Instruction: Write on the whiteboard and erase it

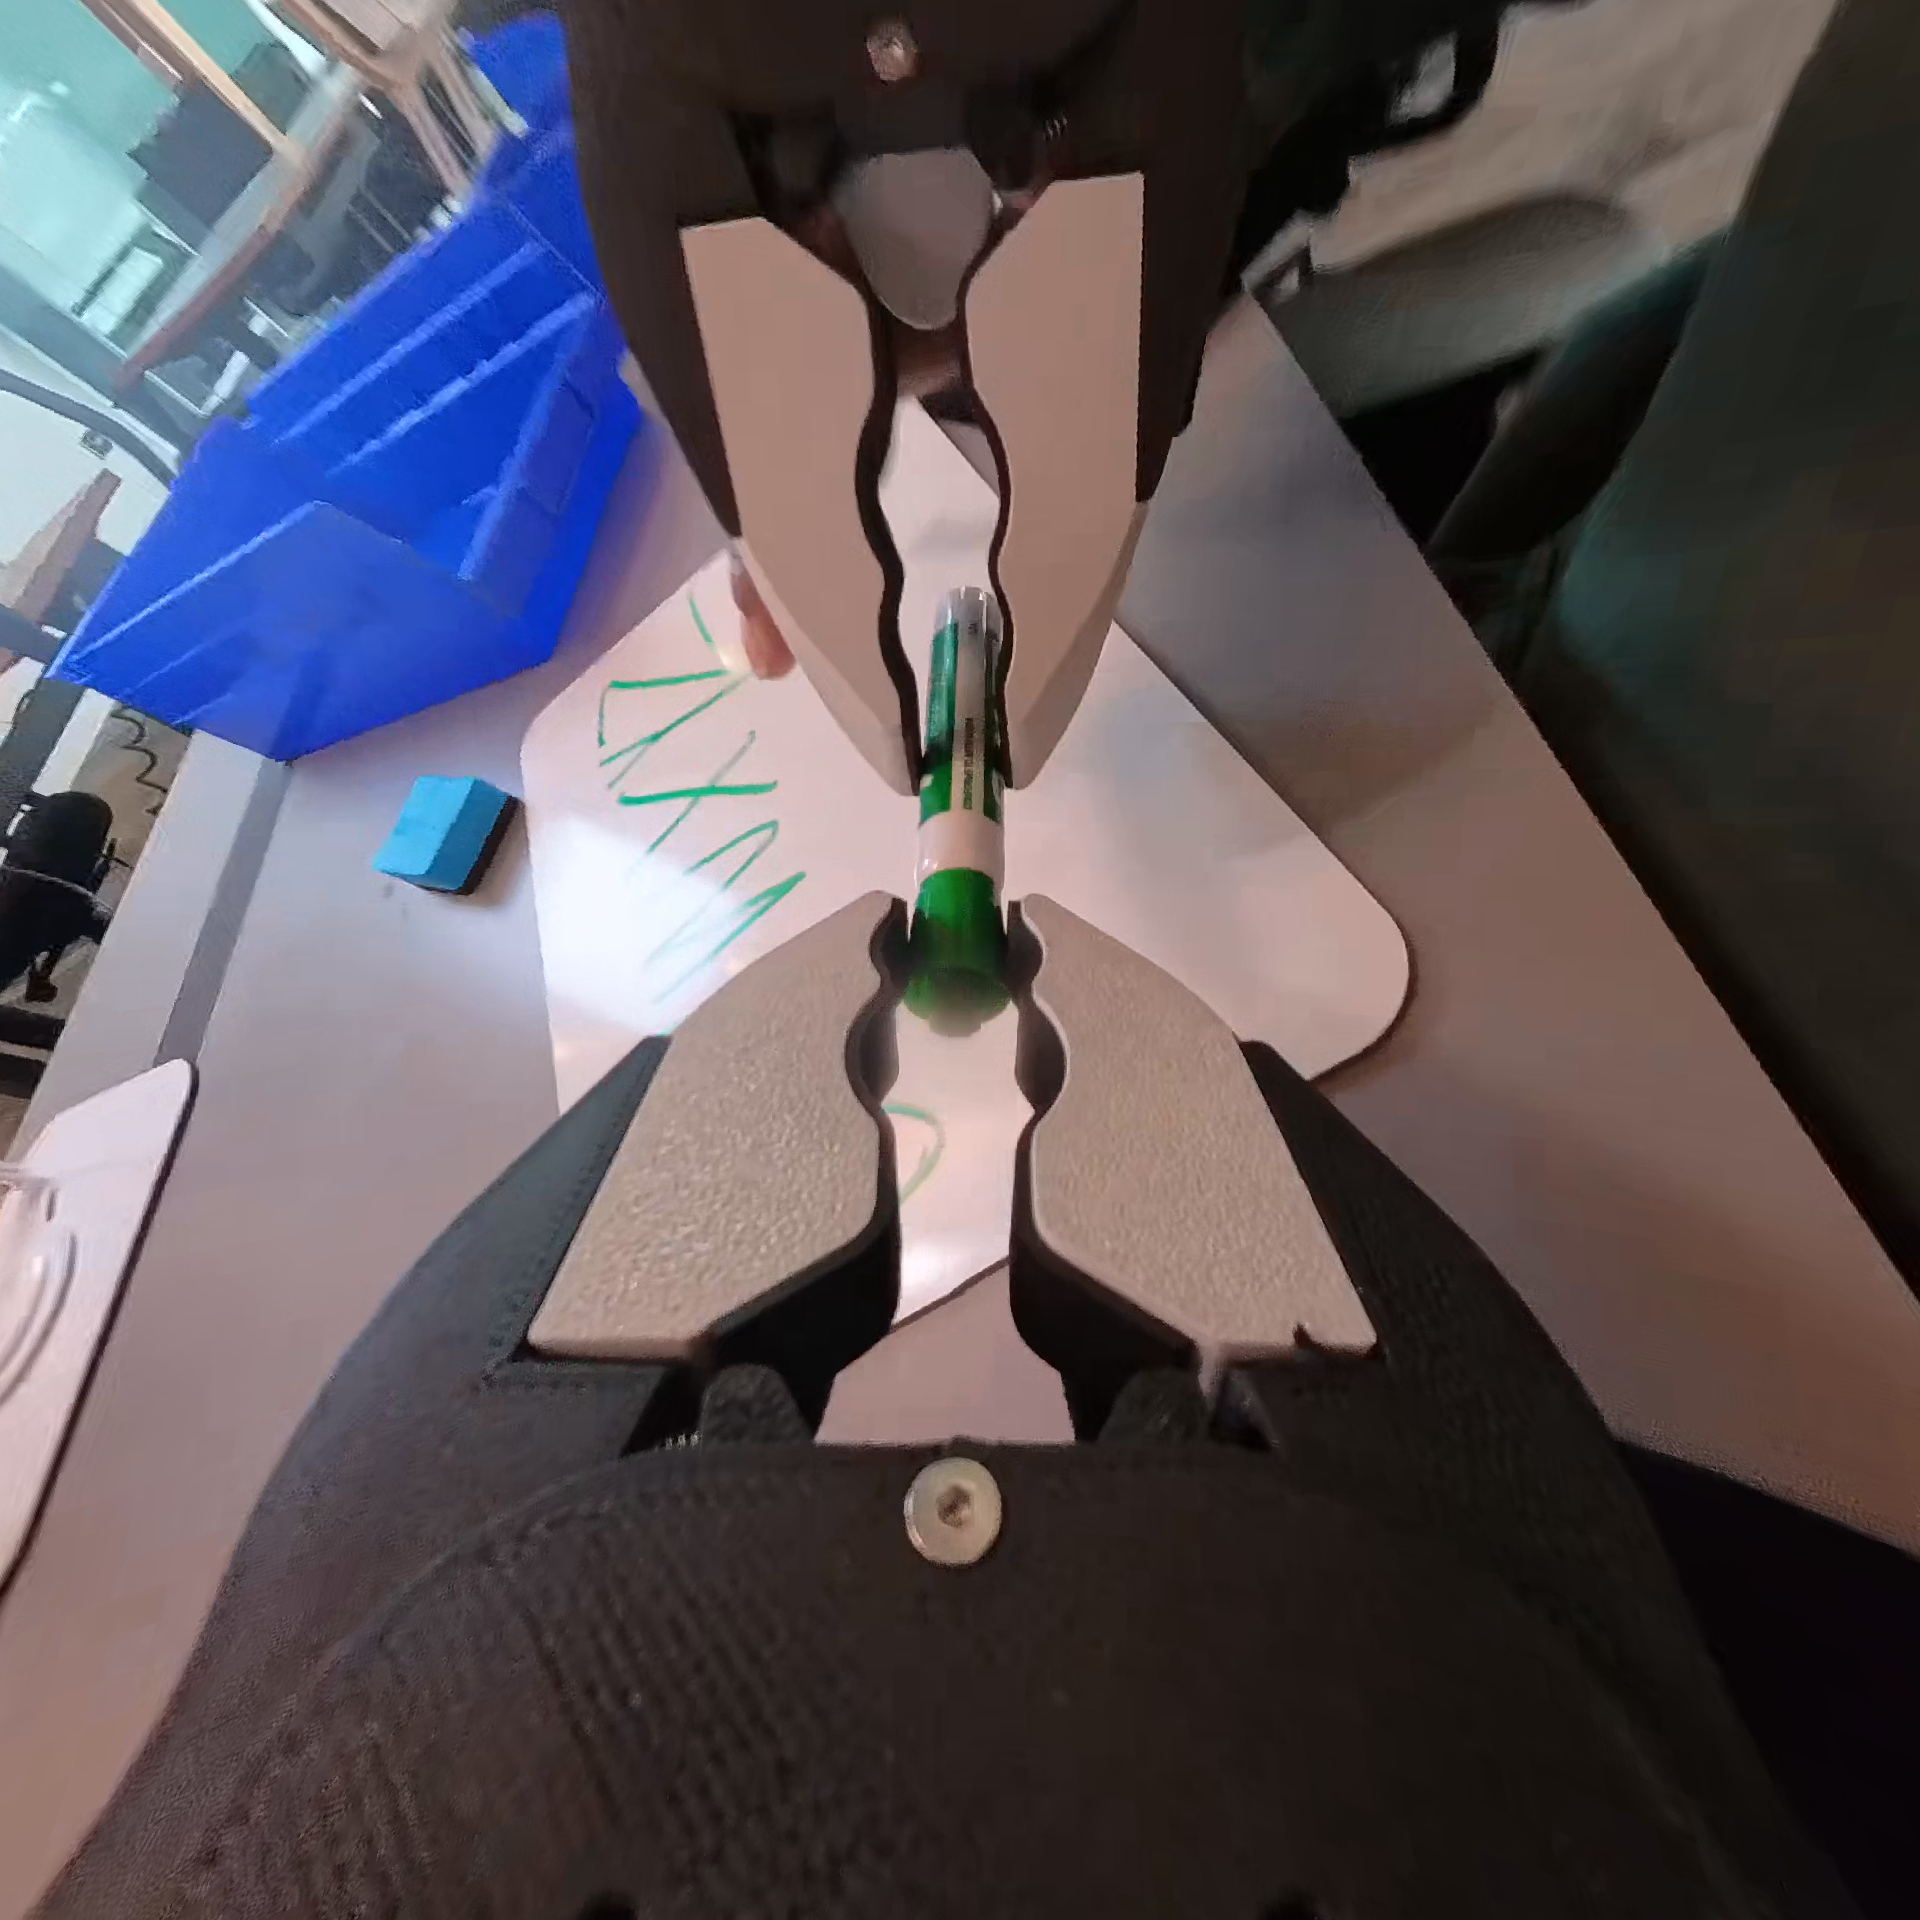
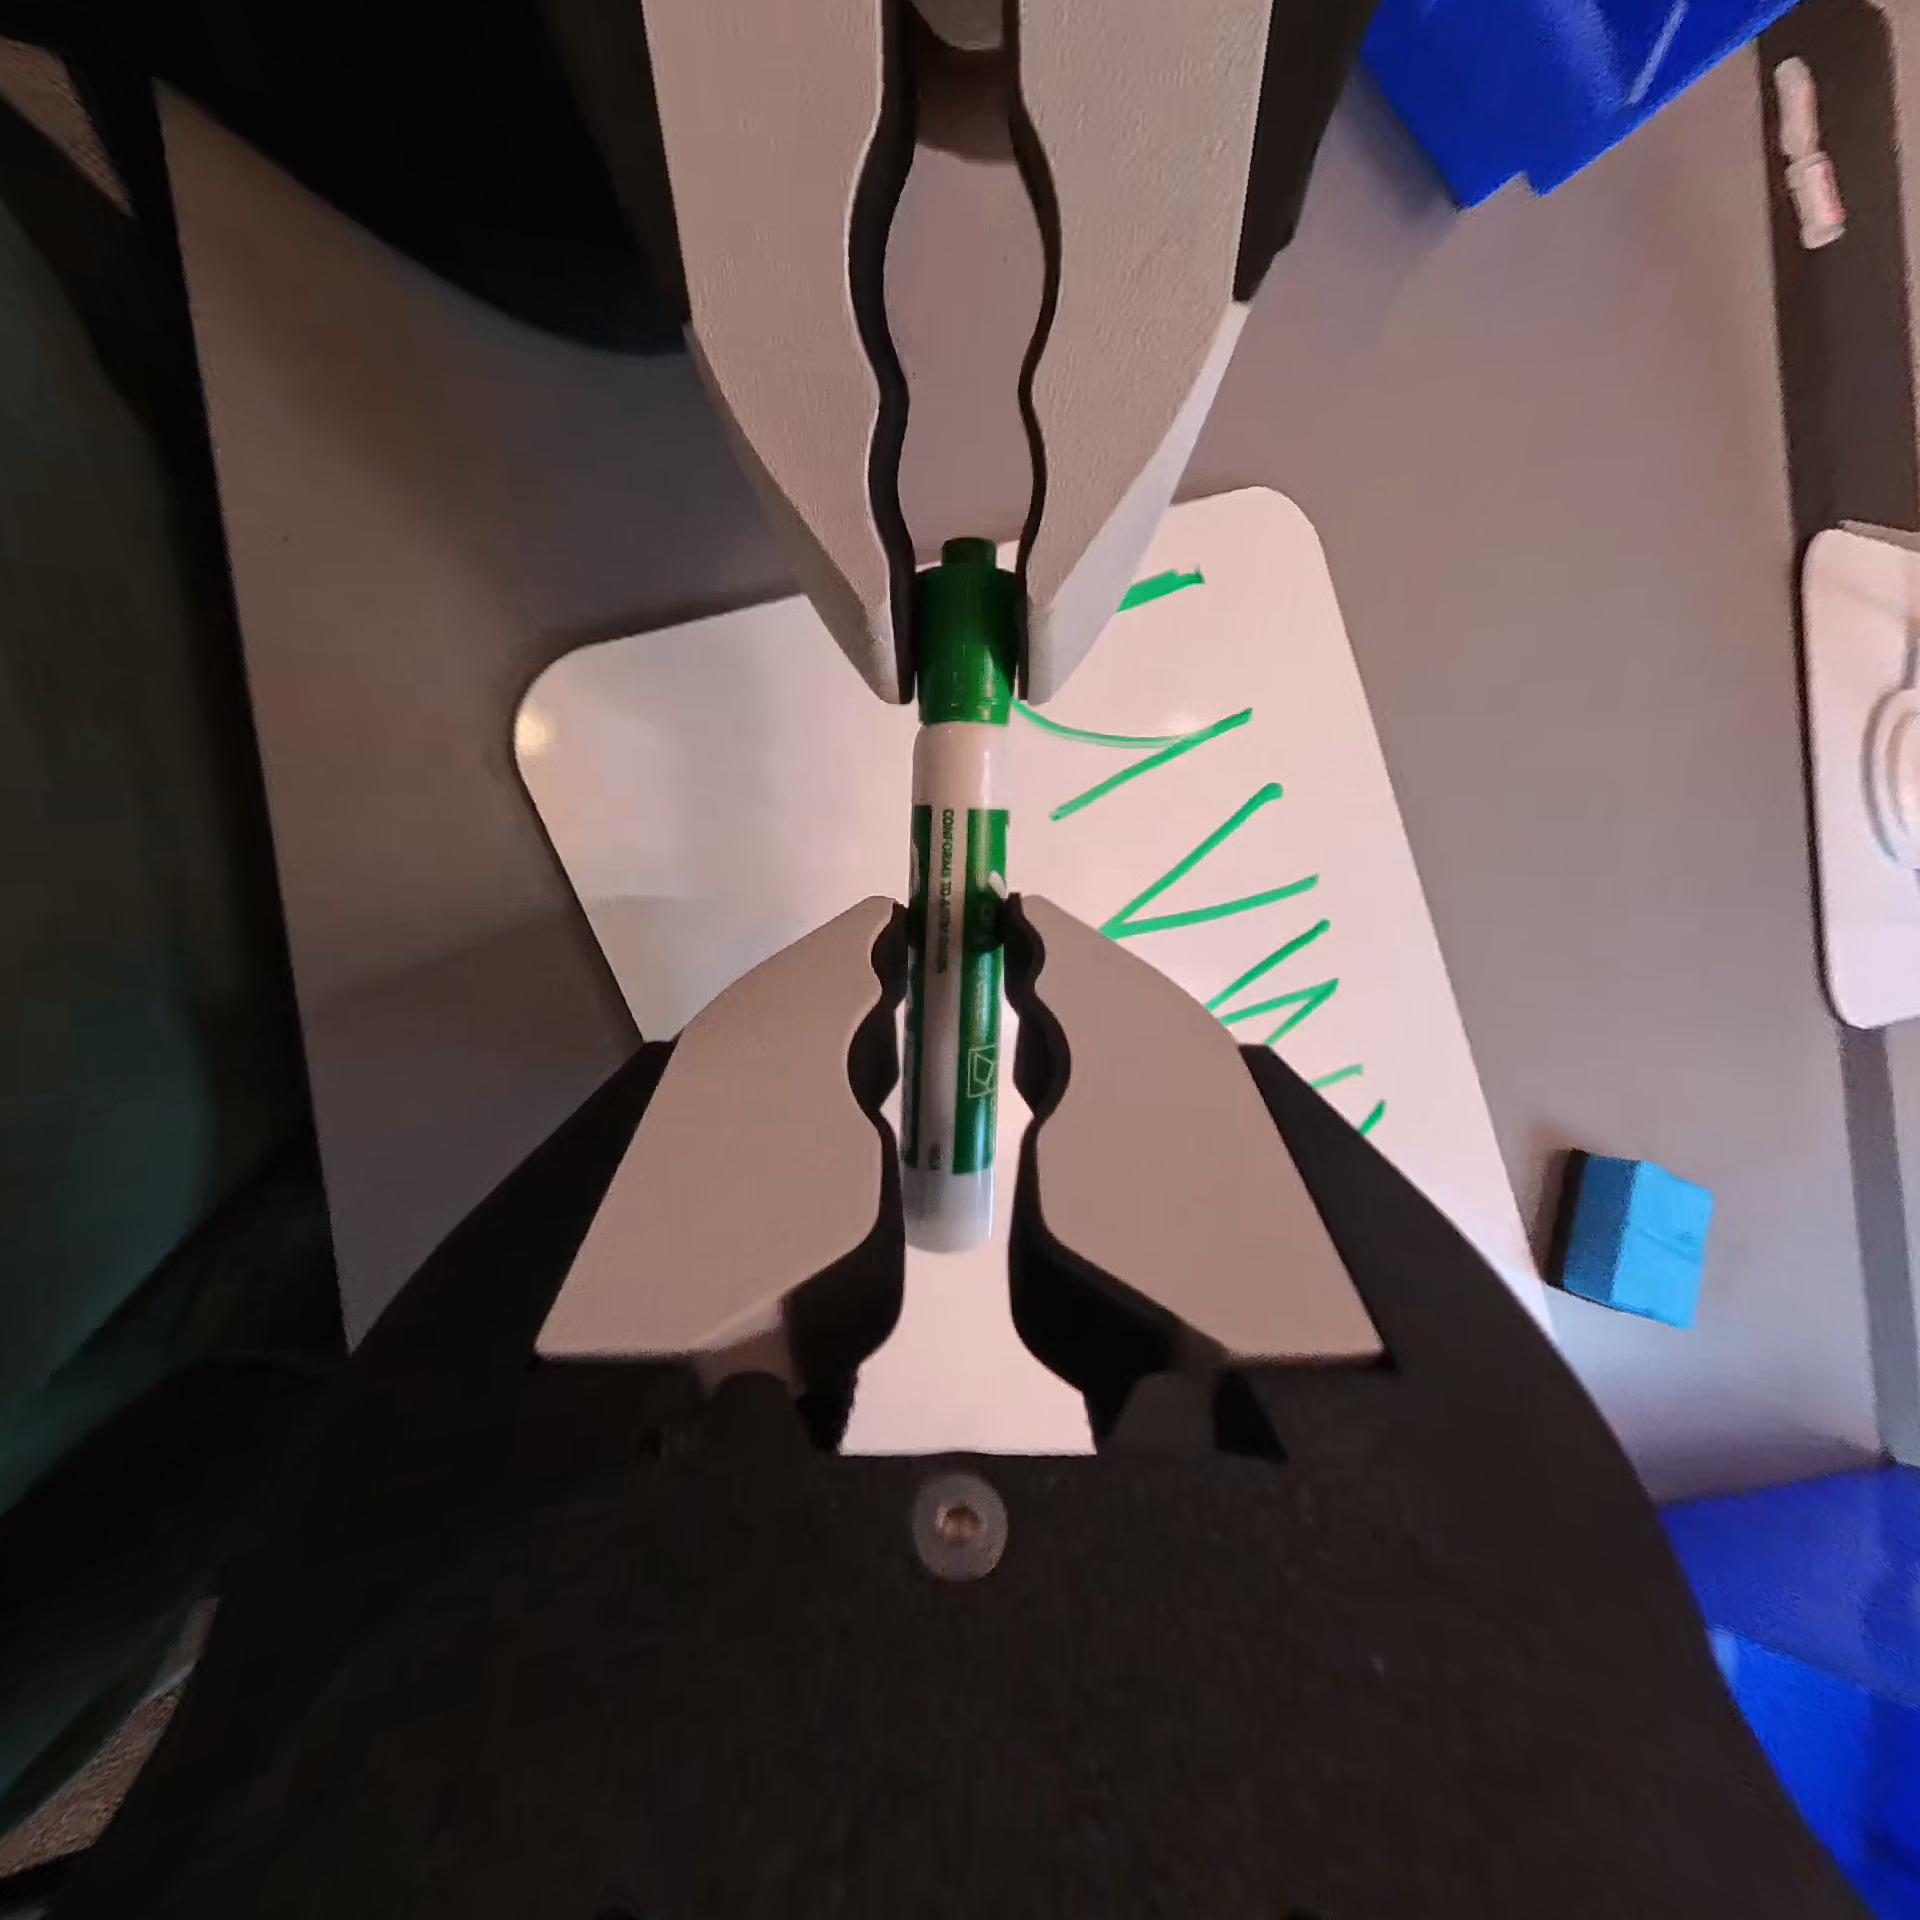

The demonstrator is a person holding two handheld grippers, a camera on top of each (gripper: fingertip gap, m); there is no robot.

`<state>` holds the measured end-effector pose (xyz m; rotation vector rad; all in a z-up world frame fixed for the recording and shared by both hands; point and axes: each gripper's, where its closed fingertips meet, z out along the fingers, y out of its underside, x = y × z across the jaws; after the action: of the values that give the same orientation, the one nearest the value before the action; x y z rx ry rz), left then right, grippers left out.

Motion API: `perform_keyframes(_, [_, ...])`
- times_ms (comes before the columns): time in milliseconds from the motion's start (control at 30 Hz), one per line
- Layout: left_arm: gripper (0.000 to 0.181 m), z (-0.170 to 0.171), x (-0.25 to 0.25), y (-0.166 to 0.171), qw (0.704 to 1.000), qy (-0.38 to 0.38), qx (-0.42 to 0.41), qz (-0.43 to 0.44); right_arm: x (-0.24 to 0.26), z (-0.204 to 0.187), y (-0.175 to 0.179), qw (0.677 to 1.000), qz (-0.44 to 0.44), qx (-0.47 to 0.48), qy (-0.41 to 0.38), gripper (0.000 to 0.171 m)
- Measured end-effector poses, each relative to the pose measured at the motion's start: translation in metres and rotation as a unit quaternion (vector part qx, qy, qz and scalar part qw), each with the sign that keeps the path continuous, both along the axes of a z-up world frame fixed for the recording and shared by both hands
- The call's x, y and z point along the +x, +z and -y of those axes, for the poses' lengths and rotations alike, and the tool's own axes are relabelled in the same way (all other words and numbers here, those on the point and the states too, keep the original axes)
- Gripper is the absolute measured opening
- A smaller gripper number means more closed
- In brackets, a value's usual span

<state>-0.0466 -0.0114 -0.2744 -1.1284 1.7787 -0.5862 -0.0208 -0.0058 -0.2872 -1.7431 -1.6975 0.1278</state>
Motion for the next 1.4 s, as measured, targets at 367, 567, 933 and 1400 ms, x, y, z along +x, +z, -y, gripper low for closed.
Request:
perform_keyframes(367, [0.009,-0.075,-0.031,0.03,0.97,0.123,-0.146,0.15,0.238,-0.22,0.128,0.884,-0.209,0.048,-0.416,0.017])
perform_keyframes(567, [0.0,-0.071,-0.027,0.016,0.971,0.115,-0.164,0.134,0.353,-0.287,0.019,0.77,-0.159,-0.101,-0.61,0.018])
perform_keyframes(933, [0.0,-0.075,-0.03,0.007,0.967,0.118,-0.189,0.128,0.307,-0.326,0.08,0.806,-0.257,-0.016,-0.533,0.056])
perform_keyframes(1400, [0.0,-0.069,-0.028,-0.003,0.972,0.11,-0.181,0.1,0.137,-0.247,-0.024,0.912,0.088,-0.197,-0.349,0.067])
